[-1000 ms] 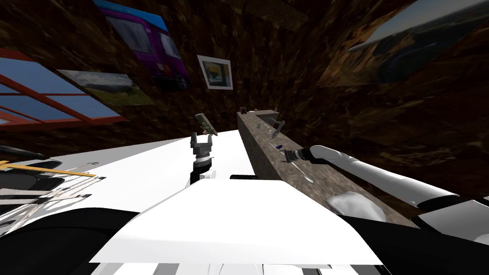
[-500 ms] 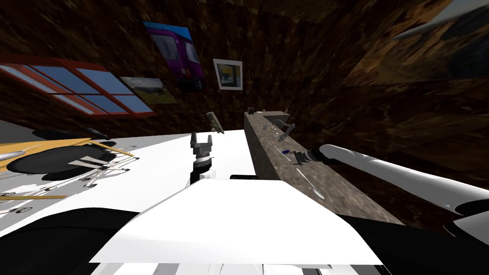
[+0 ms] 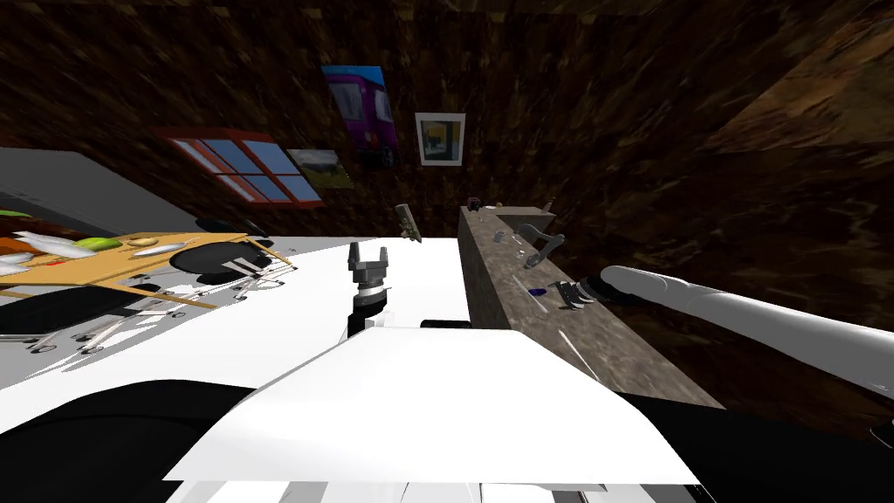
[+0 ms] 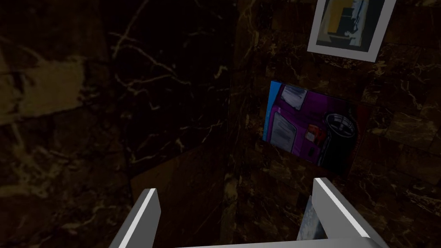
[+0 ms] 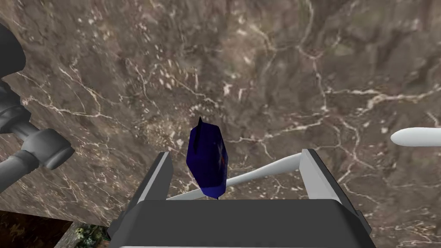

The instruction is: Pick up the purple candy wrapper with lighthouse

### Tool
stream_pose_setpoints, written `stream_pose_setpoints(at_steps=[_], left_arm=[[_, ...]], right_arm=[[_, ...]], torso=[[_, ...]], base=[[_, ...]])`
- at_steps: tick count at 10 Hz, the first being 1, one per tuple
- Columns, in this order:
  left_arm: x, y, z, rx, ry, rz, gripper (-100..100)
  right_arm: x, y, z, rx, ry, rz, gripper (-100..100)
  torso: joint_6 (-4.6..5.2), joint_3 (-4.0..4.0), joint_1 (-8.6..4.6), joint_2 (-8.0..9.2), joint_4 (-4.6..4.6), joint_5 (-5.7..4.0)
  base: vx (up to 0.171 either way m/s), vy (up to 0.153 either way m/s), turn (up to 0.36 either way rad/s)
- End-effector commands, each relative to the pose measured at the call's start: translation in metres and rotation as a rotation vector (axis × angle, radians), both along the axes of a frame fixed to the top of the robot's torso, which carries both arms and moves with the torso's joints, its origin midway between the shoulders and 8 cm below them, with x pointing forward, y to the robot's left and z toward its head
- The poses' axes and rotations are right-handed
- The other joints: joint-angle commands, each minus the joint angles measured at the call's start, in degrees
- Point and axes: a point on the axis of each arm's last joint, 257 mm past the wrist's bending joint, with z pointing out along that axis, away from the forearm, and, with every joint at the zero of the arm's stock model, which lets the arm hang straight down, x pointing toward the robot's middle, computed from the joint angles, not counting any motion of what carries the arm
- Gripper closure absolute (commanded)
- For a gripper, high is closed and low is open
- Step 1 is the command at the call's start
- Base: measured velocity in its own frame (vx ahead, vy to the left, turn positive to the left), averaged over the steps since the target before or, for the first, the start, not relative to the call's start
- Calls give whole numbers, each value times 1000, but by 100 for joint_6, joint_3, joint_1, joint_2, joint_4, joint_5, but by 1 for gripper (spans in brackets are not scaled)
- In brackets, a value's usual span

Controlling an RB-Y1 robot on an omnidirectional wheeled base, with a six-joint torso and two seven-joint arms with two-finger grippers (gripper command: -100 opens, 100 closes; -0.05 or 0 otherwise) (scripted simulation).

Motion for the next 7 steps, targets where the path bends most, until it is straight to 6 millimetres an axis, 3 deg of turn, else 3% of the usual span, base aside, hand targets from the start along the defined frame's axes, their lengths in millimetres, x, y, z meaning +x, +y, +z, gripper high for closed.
stream_pose_setpoints(at_steps=[1,3,4,5,6,7], left_arm=[[0,0,0,0,0,0,0],[0,0,0,0,0,0,0],[0,0,0,0,0,0,0],[0,0,0,0,0,0,0],[0,0,0,0,0,0,0],[0,0,0,0,0,0,0]], right_arm=[[-18,-17,-4,-31,39,-30,-100],[-46,-22,-23,-33,108,-61,-100],[-36,-21,-18,-34,81,-50,-100],[-38,-21,-20,-33,86,-52,0],[-39,-21,-31,-33,74,-55,-100],[-39,-22,-37,-33,68,-57,-100]], torso=[[0,0,0,0,0,0],[3,-4,6,-7,-2,0],[2,-5,8,-7,-3,0],[10,2,12,5,1,3],[9,8,15,15,4,3],[9,12,13,22,5,1]], base=[[67,-26,336],[62,-11,277],[26,-8,59],[6,-2,-9],[-10,-7,35],[-26,-10,38]])
